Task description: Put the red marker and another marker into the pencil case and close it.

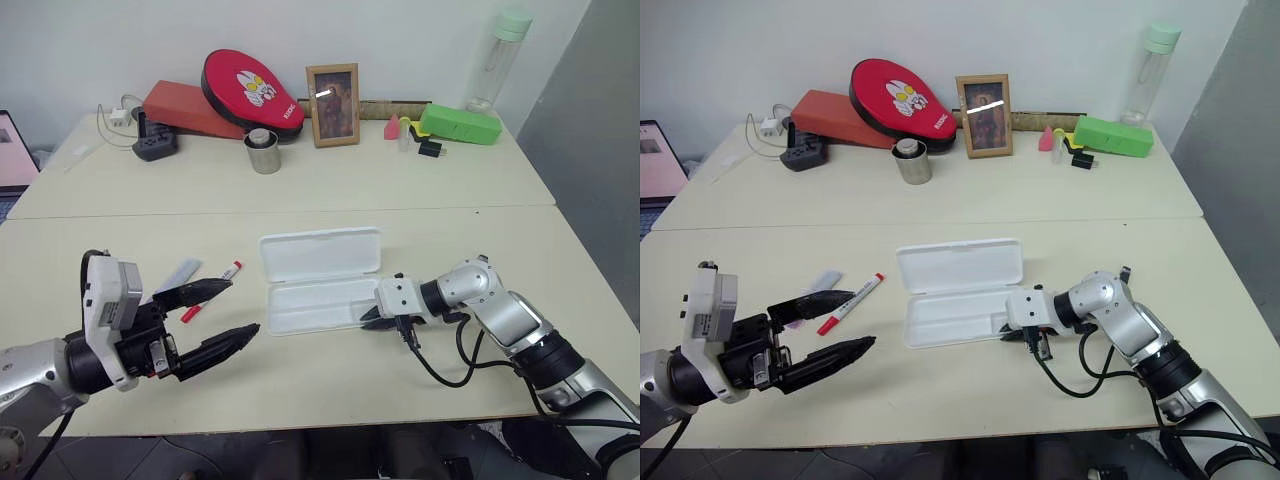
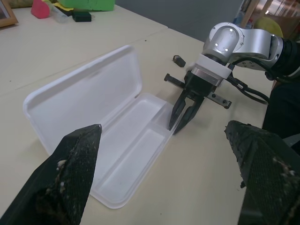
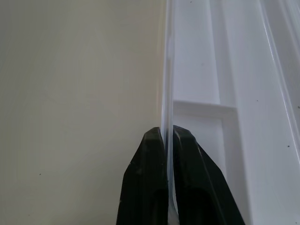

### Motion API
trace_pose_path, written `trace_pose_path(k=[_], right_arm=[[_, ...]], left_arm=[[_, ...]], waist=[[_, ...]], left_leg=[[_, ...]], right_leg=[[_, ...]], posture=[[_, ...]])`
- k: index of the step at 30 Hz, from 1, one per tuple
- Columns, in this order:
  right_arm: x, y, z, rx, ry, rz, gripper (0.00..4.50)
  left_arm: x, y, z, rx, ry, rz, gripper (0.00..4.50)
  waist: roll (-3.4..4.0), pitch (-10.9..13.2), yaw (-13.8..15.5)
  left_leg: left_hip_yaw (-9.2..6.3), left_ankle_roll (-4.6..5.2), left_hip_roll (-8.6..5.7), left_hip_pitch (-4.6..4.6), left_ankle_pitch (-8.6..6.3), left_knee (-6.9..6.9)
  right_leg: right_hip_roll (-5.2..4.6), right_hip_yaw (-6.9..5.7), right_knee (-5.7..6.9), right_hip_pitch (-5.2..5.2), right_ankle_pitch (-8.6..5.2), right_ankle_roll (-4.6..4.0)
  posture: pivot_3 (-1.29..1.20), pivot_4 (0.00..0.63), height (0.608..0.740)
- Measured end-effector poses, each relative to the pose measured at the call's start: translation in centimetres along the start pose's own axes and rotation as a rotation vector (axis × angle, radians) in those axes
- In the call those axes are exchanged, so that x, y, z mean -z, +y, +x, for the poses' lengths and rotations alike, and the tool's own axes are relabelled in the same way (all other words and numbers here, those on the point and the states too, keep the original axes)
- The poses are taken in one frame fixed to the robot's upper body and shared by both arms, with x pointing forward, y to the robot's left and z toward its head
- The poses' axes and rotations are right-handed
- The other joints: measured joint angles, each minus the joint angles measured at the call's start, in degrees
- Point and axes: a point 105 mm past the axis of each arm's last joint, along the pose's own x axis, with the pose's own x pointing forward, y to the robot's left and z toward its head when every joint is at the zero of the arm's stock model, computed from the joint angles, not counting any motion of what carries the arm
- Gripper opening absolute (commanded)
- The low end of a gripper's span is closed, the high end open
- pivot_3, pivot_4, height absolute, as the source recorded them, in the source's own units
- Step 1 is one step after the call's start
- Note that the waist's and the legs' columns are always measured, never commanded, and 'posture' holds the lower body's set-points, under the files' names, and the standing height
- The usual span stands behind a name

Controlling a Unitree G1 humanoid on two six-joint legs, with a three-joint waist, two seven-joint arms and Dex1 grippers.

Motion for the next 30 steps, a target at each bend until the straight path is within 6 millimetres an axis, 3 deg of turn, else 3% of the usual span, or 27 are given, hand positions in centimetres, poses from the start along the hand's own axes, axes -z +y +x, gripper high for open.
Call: trace_pose_path(k=[8, 13, 19, 22, 30], right_arm=[[-1.4, -0.1, -0.7, 0.003, -0.05, 0.017, 3.17], [-2.9, -0.5, -1.7, 0.029, -0.131, 0.068, 4.41], [-7.1, -1.2, -4.4, 0.073, -0.343, 0.133, 4.46], [-8.3, -1.6, -5.4, 0.116, -0.387, 0.174, 4.46], [-8.7, -1.6, -5.4, 0.171, -0.376, 0.211, 4.46]], left_arm=[[0.0, 0.0, 0.5, 0.011, 0.0, 0.004, 4.5], [0.7, 2.1, 0.0, -0.081, 0.018, -0.018, 4.5], [3.0, 7.1, -1.6, -0.313, 0.093, -0.036, 4.5], [4.2, 9.7, -1.7, -0.403, 0.126, -0.043, 4.5], [7.3, 11.8, -0.6, -0.429, 0.221, -0.069, 4.5]], waist=[[0.0, 0.0, 0.01], [0.0, 0.0, 0.0], [0.01, 0.0, 0.08], [0.0, 0.0, 0.12], [0.0, 0.0, 0.1]], left_leg=[[-0.02, 0.0, -0.01, 0.0, 0.0, 0.0], [-0.02, 0.0, -0.01, 0.0, 0.0, 0.0], [-0.05, 0.01, -0.05, 0.01, 0.0, -0.02], [-0.06, 0.01, -0.08, -0.01, 0.0, -0.01], [-0.06, 0.01, -0.06, -0.06, -0.01, -0.03]], right_leg=[[0.0, 0.0, 0.0, 0.0, 0.0, 0.0], [0.0, -0.01, 0.01, -0.01, 0.0, 0.0], [0.01, -0.07, 0.03, 0.0, 0.0, 0.0], [0.01, -0.08, 0.03, -0.01, 0.0, 0.01], [-0.07, -0.07, 0.03, -0.09, 0.01, 0.02]], posture=[[0.0, 0.15, 0.74], [0.0, 0.15, 0.74], [0.0, 0.15, 0.74], [0.0, 0.15, 0.74], [0.0, 0.15, 0.74]])
